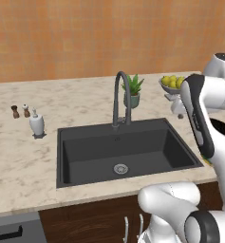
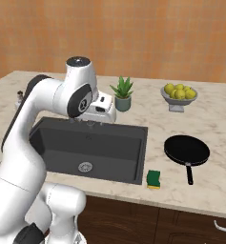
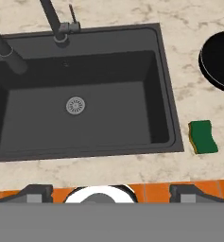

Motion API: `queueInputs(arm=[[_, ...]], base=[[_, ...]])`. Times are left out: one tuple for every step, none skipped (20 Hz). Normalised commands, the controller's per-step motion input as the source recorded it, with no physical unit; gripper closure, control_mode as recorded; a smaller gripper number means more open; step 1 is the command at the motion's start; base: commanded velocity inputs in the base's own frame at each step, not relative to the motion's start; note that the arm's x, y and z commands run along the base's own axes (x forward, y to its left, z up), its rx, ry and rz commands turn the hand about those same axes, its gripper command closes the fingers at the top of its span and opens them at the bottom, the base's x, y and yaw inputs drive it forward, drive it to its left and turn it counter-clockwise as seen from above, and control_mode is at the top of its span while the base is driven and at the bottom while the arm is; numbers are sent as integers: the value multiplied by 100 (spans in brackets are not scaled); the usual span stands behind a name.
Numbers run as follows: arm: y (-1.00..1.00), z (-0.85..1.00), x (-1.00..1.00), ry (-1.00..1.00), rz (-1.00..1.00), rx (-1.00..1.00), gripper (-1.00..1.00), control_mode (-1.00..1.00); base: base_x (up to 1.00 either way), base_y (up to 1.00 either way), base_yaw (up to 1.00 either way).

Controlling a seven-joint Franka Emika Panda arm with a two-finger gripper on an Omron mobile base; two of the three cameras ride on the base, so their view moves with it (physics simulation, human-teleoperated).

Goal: Pick the pan and sponge and place them into the sink. Then turn on the water.

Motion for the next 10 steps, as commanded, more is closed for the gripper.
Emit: queueInputs(arm=[[-97, -19, -20, 1, -11, 0, -100, -100], [-98, -19, -14, 2, -11, 0, -100, -100], [-99, -24, -9, 2, -11, 0, -100, -100], [-100, -26, -4, 3, -10, 0, -100, -100], [-100, -28, -1, 3, -9, 0, -100, -100], [-100, -29, 0, 2, -8, 0, -100, -100], [-100, -29, 0, 2, -7, 0, -100, -100], [-99, -30, 0, 1, -7, 0, -100, -100], [-100, -31, -1, 1, -6, 0, -100, -100], [-100, -31, -2, 1, -7, 0, -100, -100]], base=[[0, 0, 0], [0, 0, 0], [0, 0, 0], [0, 0, 0], [0, 0, 0], [0, 0, 0], [0, 0, 0], [0, 0, 0], [0, 0, 0], [0, 0, 0]])
